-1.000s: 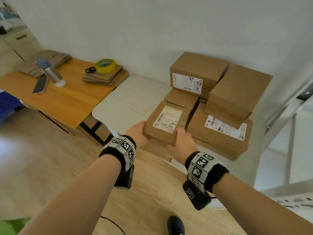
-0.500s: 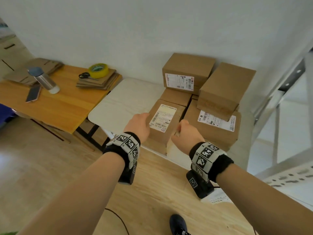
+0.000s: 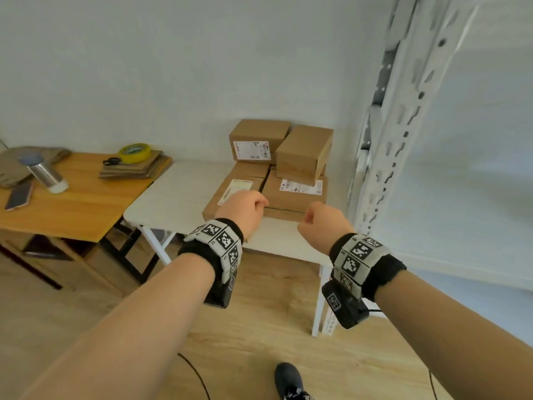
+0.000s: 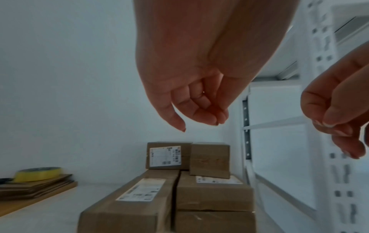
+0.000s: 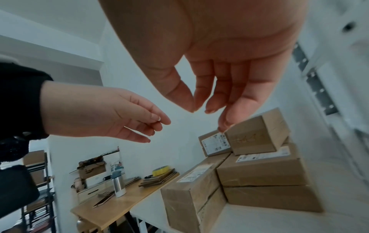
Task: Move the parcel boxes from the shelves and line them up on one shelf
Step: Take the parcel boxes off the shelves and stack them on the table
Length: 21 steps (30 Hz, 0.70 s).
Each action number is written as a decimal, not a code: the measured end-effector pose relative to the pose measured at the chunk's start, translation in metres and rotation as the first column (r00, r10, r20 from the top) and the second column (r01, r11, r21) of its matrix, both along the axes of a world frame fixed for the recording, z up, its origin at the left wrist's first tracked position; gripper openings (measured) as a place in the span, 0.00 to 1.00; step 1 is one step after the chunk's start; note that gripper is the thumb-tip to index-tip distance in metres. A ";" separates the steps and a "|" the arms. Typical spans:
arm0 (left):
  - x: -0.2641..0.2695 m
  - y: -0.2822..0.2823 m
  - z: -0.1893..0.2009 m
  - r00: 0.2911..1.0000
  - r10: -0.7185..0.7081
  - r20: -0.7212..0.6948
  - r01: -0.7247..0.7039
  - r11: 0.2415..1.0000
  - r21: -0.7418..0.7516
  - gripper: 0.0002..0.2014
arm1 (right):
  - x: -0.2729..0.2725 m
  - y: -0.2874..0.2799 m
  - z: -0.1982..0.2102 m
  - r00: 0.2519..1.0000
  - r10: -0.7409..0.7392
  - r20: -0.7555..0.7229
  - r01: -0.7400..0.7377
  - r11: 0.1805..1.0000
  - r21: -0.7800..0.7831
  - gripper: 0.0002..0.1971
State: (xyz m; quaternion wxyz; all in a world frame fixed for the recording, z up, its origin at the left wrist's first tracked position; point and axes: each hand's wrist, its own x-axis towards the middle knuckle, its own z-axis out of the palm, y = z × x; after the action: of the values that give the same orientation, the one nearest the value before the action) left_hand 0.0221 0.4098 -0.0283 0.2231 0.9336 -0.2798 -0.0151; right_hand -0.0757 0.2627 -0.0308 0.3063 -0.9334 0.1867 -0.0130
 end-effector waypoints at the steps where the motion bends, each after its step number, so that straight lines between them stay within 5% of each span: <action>1: -0.012 -0.004 0.003 1.000 -0.025 0.005 0.025 1.000 0.004 0.14 | -0.015 -0.002 0.004 1.000 -0.026 0.012 0.026 1.000 -0.005 0.04; 11: -0.111 -0.089 0.046 0.952 -0.305 0.014 0.305 0.952 -0.037 0.13 | -0.133 -0.064 0.037 0.954 -0.271 0.124 0.275 0.962 -0.008 0.03; 21: -0.200 -0.243 0.068 0.877 -0.479 0.035 0.480 0.874 -0.078 0.14 | -0.241 -0.190 0.052 0.869 -0.468 0.162 0.478 0.878 -0.027 0.04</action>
State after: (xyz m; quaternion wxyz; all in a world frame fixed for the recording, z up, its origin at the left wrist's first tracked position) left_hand -0.1781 0.1664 0.0400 0.2494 0.8251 -0.5044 -0.0512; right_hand -0.3166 0.0730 0.0210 0.2759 -0.8651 0.3855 -0.1641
